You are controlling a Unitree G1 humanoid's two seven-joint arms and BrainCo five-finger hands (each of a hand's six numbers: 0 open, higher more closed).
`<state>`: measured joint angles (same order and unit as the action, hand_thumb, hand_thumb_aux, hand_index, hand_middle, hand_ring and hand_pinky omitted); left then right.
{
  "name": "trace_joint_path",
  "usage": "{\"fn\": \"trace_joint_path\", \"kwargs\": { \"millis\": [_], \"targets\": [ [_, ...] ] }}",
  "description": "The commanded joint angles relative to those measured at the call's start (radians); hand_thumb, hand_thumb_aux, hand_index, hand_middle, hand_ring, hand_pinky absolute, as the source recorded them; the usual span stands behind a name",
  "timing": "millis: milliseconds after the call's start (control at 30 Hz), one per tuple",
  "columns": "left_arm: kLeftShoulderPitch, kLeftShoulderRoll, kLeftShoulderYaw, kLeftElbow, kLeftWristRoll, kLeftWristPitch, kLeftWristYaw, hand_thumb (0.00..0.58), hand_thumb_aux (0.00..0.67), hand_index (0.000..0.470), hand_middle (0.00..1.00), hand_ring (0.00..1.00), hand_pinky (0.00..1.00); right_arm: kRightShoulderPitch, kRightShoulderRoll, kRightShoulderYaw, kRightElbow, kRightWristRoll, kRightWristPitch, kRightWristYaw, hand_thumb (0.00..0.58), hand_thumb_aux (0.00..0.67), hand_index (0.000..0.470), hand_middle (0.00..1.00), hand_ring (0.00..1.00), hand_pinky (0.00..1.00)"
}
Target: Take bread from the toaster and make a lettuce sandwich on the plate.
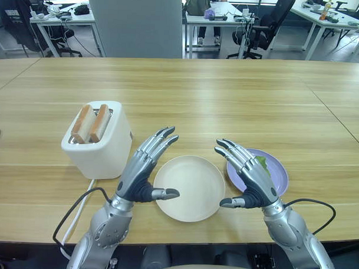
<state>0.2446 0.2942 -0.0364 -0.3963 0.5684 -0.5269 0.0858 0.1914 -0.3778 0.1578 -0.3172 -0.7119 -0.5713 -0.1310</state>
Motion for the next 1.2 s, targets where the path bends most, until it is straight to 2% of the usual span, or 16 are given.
{"fn": "trace_joint_path", "kwargs": {
  "millis": [33,433,500,567,667,800,967,1200],
  "targets": [
    [-0.012,-0.022,0.0,-0.012,0.022,0.057,-0.009,0.0,0.0,0.0,0.0,0.0,0.0,-0.003,-0.008,-0.019,-0.033,0.024,0.025,0.036,0.0,0.0,0.0,0.0,0.0,0.0],
    [-0.017,0.016,-0.015,-0.057,-0.059,0.131,-0.135,0.0,0.0,0.0,0.0,0.0,0.0,0.004,-0.013,-0.038,-0.072,0.052,0.072,0.091,0.0,0.0,0.0,0.0,0.0,0.0],
    [-0.054,0.023,0.03,-0.07,-0.017,0.181,-0.13,0.0,0.0,0.0,0.0,0.0,0.0,0.003,-0.009,-0.041,-0.072,0.05,0.077,0.09,0.0,0.0,0.0,0.0,0.0,0.0],
    [-0.097,0.041,0.087,-0.086,0.022,0.287,-0.155,0.0,0.0,0.0,0.0,0.0,0.0,0.003,-0.008,-0.044,-0.073,0.046,0.079,0.088,0.0,0.0,0.0,0.0,0.0,0.0],
    [-0.159,0.124,0.18,-0.062,0.075,0.476,-0.255,0.0,0.0,0.0,0.0,0.0,0.0,0.001,-0.01,-0.049,-0.071,0.049,0.08,0.088,0.0,0.0,0.0,0.0,0.0,0.0],
    [-0.232,0.315,0.237,0.045,0.182,0.612,-0.364,0.0,0.0,0.0,0.0,0.0,0.0,-0.002,-0.014,-0.053,-0.065,0.051,0.08,0.088,0.0,0.0,0.0,0.0,0.0,0.0],
    [-0.319,0.504,0.246,0.179,0.251,0.722,-0.453,0.0,0.0,0.0,0.0,0.0,0.0,0.001,-0.015,-0.054,-0.062,0.048,0.079,0.087,0.0,0.0,0.0,0.0,0.0,0.0],
    [-0.418,0.648,0.185,0.36,0.298,0.775,-0.494,0.0,0.0,0.0,0.0,0.0,0.0,0.004,-0.019,-0.05,-0.059,0.045,0.074,0.088,0.0,0.0,0.0,0.0,0.0,0.0]
  ]
}}
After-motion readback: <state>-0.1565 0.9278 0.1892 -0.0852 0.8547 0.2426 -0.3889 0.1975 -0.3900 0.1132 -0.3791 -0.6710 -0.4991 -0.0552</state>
